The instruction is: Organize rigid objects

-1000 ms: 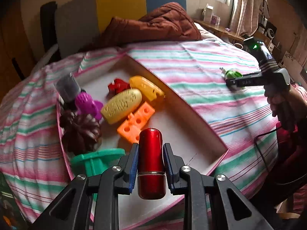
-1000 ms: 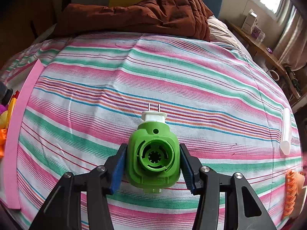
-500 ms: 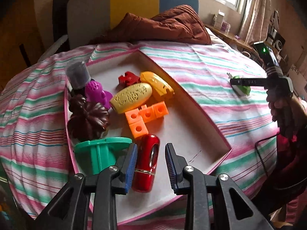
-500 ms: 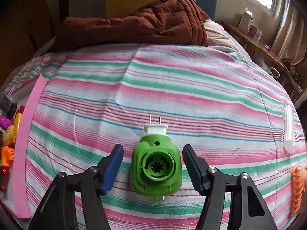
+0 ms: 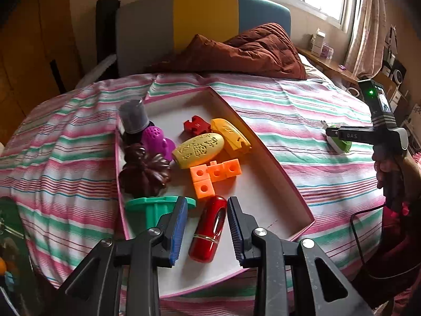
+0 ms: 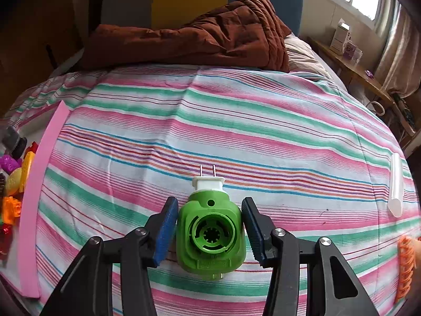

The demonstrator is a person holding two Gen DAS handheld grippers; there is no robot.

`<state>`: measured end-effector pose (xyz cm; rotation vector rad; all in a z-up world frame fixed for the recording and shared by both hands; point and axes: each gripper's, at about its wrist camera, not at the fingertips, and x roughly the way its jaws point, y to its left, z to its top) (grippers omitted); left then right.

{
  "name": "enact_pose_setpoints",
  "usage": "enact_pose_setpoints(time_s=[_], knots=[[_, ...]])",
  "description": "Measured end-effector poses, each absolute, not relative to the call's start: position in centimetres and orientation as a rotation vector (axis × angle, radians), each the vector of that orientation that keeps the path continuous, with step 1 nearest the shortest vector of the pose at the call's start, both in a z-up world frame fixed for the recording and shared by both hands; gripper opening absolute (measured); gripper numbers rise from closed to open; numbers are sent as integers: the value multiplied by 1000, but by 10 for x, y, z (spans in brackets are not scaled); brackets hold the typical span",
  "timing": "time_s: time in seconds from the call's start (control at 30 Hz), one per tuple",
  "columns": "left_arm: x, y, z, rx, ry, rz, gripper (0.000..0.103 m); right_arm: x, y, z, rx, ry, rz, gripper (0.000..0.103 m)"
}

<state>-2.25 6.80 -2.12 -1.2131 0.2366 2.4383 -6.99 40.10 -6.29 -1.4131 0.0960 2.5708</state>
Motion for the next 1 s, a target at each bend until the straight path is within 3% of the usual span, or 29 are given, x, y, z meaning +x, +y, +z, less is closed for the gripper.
enact_pose_setpoints(time_s=[0.63,0.7,0.8,0.9,1.0], knots=[[-20,42,-21,-1229,156,2500,32,-41,329,-32,-1459,317,2851,49],[-21,38,-22,-1235,138,2510,32,-35,308,-21,-1439,300,2913,35],[-23,29,-23,-1249,105,2542,33,-31,276,-9,-1434,281,3008,35],[-23,21,-22,-1244,69,2576,33,-30,244,-6,-1412,129,3022,35],[-24,13,-21,-1244,34,2589,35,-27,237,-1,-1363,147,3048,32]])
